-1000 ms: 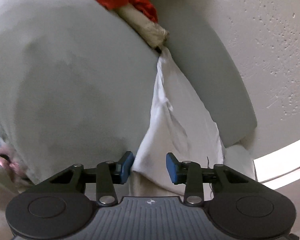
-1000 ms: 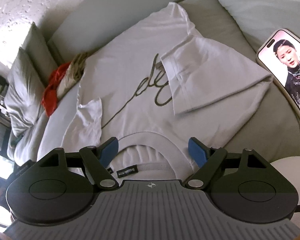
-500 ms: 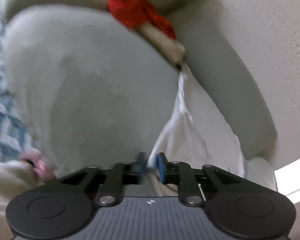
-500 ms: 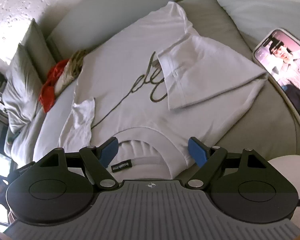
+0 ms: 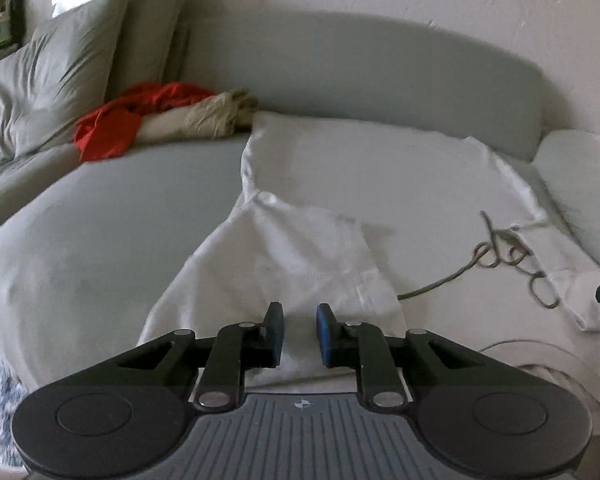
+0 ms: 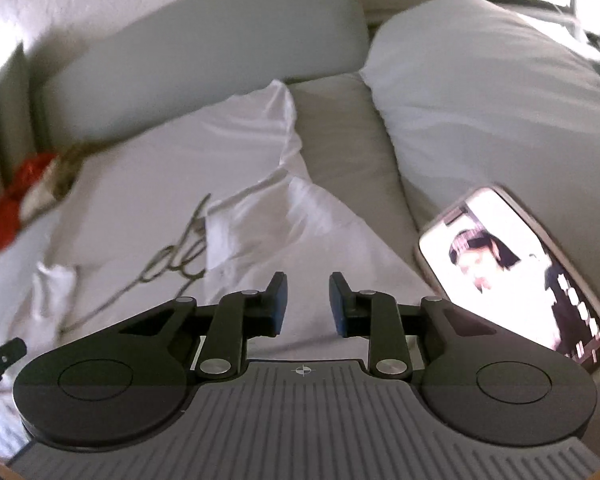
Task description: Fold clothes
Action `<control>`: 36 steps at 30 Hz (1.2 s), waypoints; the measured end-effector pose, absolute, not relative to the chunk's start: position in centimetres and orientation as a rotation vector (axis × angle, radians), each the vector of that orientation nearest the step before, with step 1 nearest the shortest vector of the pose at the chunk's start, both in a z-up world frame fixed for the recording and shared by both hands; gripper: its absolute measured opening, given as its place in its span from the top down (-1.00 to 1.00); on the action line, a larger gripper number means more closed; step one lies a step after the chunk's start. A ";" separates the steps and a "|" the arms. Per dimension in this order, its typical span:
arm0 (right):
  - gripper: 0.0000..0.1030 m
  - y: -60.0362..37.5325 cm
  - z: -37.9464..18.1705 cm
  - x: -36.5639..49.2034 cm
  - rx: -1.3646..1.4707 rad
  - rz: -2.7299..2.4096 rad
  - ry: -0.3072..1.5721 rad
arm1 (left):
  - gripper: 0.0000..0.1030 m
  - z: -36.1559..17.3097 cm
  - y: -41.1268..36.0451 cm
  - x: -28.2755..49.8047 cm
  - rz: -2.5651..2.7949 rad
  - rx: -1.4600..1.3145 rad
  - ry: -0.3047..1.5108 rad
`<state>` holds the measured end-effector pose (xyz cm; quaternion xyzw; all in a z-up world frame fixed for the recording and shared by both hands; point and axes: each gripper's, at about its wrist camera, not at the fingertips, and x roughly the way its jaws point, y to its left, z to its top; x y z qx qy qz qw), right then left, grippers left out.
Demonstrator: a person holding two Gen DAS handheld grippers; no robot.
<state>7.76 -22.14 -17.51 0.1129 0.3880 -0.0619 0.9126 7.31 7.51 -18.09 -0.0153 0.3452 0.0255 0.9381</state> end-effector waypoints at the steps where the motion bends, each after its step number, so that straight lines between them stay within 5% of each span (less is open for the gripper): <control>1: 0.31 -22.0 -17.9 8.3 0.210 -0.130 0.821 | 0.66 -17.9 7.4 7.0 0.051 -0.020 0.710; 14: 0.26 -19.5 -16.2 4.2 0.024 -0.074 0.961 | 0.65 -15.9 5.4 3.9 0.011 0.000 0.877; 18: 0.05 -18.7 -14.3 2.6 0.033 0.020 0.930 | 0.24 -14.1 3.8 2.4 0.001 0.004 0.838; 20: -0.06 -18.0 -14.4 2.9 0.030 0.051 0.934 | 0.24 -13.8 2.5 2.3 0.023 0.056 0.806; 27: -0.10 -15.9 -16.2 1.1 -0.061 0.119 0.992 | 0.33 -16.4 0.3 1.2 -0.026 0.138 0.966; 30: 0.09 -16.4 -15.0 -0.7 0.034 0.205 1.095 | 0.31 -15.0 0.1 -0.9 -0.064 0.113 1.019; 36: -0.36 -17.8 -8.3 -3.7 0.163 0.213 0.876 | 0.11 -6.6 2.1 -3.5 -0.040 0.020 0.803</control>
